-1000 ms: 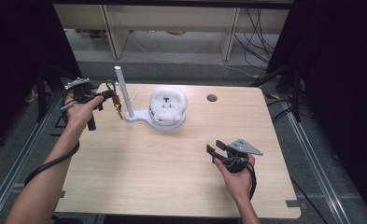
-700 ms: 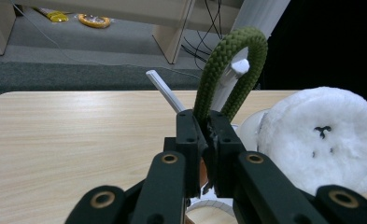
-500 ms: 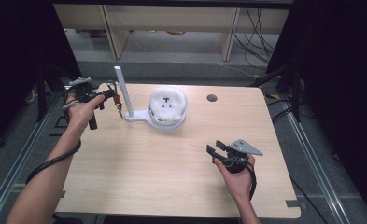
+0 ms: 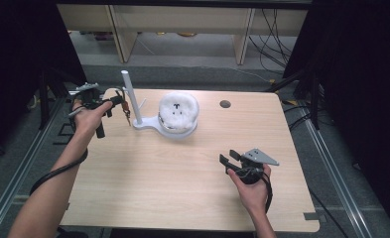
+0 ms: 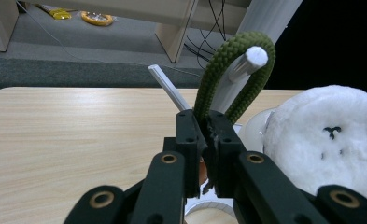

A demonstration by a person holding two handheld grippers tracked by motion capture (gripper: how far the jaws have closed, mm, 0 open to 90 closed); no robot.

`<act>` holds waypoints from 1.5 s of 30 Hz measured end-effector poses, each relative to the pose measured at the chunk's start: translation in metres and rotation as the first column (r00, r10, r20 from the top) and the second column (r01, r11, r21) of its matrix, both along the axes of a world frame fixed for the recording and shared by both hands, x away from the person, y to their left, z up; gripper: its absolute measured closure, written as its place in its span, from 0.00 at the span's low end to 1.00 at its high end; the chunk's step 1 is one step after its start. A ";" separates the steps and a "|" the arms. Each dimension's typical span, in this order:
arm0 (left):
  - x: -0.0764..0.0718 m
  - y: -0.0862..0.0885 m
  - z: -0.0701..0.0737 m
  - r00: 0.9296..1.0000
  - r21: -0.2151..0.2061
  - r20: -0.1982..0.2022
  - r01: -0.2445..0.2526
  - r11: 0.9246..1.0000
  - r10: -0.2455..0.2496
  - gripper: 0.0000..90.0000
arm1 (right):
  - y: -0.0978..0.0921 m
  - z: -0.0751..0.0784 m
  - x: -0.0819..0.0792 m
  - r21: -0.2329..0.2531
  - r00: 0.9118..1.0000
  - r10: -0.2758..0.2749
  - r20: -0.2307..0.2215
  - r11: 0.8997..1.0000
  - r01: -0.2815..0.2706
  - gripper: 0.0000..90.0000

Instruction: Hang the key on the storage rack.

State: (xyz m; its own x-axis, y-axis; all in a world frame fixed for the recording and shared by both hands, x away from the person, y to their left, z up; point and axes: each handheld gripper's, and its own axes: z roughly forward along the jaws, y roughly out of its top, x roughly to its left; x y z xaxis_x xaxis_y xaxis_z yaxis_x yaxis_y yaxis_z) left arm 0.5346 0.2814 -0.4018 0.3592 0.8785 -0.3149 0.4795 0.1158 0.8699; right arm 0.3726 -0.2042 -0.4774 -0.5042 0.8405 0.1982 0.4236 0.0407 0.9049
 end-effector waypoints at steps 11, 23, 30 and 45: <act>0.000 -0.004 -0.003 1.000 0.008 0.002 -0.004 1.000 0.004 0.93 | 0.001 -0.002 0.000 0.011 1.000 0.005 0.001 1.000 -0.005 0.58; -0.003 -0.006 -0.007 1.000 0.045 0.017 -0.009 0.999 0.008 0.88 | -0.001 -0.002 0.000 0.008 1.000 0.001 -0.006 1.000 -0.001 0.58; -0.011 -0.004 -0.008 0.999 0.076 0.039 -0.012 0.997 0.009 0.83 | -0.001 -0.002 -0.001 0.010 1.000 -0.007 -0.013 1.000 0.007 0.58; -0.043 -0.004 -0.007 0.994 0.125 0.105 -0.005 0.992 -0.009 0.58 | -0.005 -0.003 0.002 0.009 1.000 -0.011 0.003 1.000 0.011 0.57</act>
